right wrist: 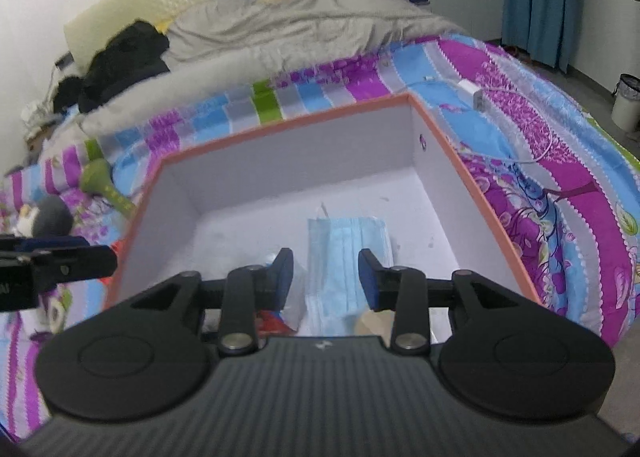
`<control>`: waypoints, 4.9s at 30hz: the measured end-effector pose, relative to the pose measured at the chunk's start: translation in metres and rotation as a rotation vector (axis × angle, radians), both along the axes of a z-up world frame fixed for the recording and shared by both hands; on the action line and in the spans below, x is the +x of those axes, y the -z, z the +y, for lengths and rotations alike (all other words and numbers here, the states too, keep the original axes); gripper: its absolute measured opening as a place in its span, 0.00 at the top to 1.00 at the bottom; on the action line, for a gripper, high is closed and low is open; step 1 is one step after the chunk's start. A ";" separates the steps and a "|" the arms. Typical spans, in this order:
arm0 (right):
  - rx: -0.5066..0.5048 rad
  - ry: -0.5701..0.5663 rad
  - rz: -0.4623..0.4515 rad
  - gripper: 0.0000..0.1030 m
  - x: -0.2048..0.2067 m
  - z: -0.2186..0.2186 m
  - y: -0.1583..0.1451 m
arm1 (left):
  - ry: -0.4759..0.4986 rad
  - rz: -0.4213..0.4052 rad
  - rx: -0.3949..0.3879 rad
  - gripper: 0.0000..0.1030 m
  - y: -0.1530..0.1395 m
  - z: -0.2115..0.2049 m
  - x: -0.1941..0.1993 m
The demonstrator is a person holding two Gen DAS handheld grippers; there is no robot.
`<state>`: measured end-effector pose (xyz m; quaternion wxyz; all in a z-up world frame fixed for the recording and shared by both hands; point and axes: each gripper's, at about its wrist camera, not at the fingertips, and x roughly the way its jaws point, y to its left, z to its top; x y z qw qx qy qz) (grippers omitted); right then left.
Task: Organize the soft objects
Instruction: 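Open both tools to drop the tissue and sponge bag into the box, then withdraw both tools from the box toward the fuzzy ring and red packet, then grasp the white fuzzy ring with the left tool while the right tool grasps the red packet, then lift the fuzzy ring with the left tool while the right tool lifts the red packet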
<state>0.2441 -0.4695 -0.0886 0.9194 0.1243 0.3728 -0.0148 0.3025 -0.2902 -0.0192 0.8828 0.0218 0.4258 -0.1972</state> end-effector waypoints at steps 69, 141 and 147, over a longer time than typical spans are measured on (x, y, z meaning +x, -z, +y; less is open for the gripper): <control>-0.061 -0.396 -0.298 0.62 -0.146 0.253 0.065 | -0.418 -0.242 0.020 0.54 0.083 0.281 -0.233; -0.226 -0.390 -0.294 0.97 0.047 0.307 0.138 | -0.509 -0.087 0.230 0.92 0.186 0.295 -0.035; -0.219 -0.411 -0.305 0.97 0.034 0.305 0.130 | -0.514 -0.091 0.195 0.92 0.178 0.293 -0.045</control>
